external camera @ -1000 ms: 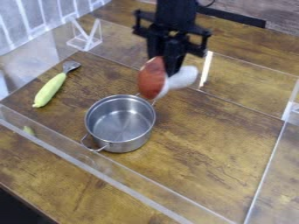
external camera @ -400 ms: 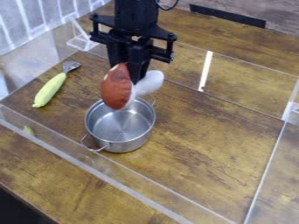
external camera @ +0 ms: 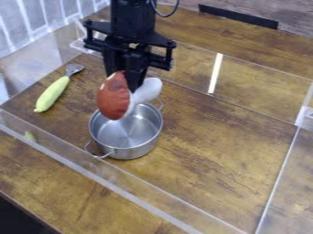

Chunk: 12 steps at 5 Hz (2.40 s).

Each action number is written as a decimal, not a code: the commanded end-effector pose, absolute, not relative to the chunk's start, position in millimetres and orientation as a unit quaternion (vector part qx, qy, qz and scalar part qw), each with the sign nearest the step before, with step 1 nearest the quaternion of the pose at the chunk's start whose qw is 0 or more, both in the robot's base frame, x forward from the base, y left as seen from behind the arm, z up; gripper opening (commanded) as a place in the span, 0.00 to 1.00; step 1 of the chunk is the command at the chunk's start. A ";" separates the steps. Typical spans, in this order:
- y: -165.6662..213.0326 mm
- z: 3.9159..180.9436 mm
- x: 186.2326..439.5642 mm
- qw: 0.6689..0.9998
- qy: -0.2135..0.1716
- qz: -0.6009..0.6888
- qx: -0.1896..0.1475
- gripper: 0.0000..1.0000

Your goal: Put the mushroom in the silver pot

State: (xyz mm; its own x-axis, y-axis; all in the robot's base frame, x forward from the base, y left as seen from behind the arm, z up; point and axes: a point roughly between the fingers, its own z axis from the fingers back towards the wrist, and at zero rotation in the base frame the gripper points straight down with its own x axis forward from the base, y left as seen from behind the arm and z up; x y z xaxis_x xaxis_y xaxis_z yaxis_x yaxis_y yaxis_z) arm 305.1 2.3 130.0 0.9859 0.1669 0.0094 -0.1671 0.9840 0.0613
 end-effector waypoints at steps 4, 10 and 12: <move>15.0 92.5 314.3 0.994 -0.027 0.101 0.020 0.00; 27.7 53.7 308.2 0.999 -0.033 0.037 0.007 0.00; 40.1 43.2 327.9 0.999 -0.034 -0.002 0.004 0.00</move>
